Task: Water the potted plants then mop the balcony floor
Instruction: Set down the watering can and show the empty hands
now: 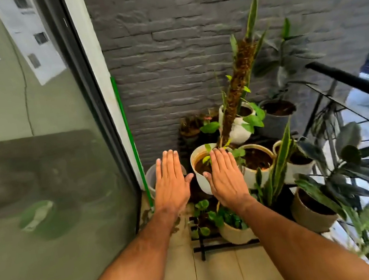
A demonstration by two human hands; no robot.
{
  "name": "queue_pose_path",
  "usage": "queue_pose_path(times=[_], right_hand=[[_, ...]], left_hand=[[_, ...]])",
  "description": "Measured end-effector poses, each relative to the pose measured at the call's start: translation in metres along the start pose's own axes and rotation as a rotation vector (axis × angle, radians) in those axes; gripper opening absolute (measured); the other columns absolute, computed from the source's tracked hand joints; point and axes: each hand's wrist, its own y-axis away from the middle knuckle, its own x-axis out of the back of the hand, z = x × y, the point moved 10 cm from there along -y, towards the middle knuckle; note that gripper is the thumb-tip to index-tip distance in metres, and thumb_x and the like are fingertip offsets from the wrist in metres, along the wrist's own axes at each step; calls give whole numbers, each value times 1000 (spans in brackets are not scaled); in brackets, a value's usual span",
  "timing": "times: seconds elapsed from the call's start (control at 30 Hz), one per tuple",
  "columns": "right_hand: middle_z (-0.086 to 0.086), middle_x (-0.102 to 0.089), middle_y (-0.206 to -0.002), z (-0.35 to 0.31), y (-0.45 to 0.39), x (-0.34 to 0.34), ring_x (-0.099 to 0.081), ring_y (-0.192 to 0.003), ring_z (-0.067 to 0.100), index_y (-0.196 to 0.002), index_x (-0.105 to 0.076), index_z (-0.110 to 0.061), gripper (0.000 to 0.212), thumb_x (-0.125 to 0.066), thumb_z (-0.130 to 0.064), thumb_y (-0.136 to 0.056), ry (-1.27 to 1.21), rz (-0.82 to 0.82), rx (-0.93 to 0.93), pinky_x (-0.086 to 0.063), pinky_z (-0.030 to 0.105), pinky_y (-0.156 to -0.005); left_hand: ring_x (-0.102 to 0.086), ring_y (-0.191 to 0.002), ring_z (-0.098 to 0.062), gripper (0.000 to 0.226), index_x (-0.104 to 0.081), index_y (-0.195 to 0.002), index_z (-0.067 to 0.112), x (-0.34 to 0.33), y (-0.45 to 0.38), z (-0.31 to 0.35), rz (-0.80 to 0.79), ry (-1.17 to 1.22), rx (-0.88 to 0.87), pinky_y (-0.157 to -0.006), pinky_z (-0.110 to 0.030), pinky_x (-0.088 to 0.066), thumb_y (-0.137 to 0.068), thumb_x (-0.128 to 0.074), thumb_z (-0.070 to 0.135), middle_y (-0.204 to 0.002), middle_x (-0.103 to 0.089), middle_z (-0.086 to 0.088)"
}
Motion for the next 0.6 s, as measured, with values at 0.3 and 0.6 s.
queue_pose_path(times=[0.3,0.6], right_hand=[[24,-37,-161,-4,-108,-30,-30,-153,39,-158,-31,4,71,-13,-44,-108,-27,-30,119,-27,55,-124],[23,-36,-162,-55,-217,-81,-29,-154,36,-158,-29,3,66,-28,-42,-110,-9,-25,174,-25,53,-126]], left_hand=[[-10,-157,-31,79,-9,-160,1,-26,-82,-42,5,-23,128,-128,-48,-9,-104,-28,53,-168,-15,-18],[-13,-157,-31,79,-12,-160,-1,-77,-158,-126,15,-11,180,-128,-50,-13,-104,-30,52,-167,-17,-19]])
